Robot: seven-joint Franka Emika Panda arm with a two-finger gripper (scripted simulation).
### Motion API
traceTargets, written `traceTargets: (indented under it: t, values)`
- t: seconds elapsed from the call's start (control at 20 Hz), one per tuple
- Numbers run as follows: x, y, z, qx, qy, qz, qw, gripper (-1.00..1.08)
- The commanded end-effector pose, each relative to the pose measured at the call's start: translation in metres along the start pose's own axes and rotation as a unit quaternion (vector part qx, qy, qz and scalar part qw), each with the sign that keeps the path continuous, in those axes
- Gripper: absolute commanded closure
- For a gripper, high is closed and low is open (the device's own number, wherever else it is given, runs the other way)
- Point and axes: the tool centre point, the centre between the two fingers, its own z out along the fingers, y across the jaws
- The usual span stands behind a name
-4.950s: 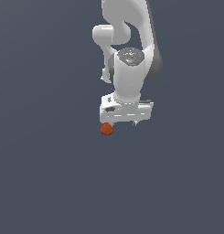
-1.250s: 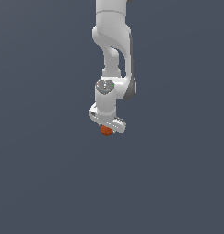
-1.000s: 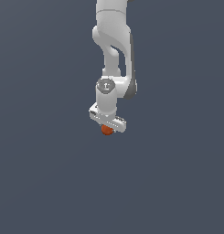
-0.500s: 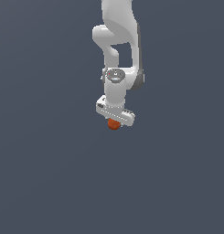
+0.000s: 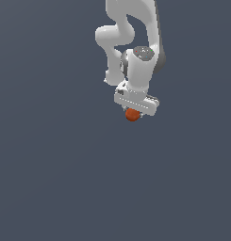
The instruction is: Pick up the object and move it to a goal position.
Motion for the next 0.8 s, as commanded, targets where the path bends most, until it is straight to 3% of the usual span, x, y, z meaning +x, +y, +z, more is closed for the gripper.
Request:
traceTargets:
  t: [0.0, 0.4, 0.75]
  values:
    - [-0.015, -0.013, -0.018, 0.0, 0.001, 0.0, 1.0, 1.08]
    - [-0.051, -0.044, -0.059, 0.0, 0.001, 0.0, 1.0, 1.08]
    - [-0.059, -0.054, -0.07, 0.001, 0.0, 0.0, 1.0, 1.08]
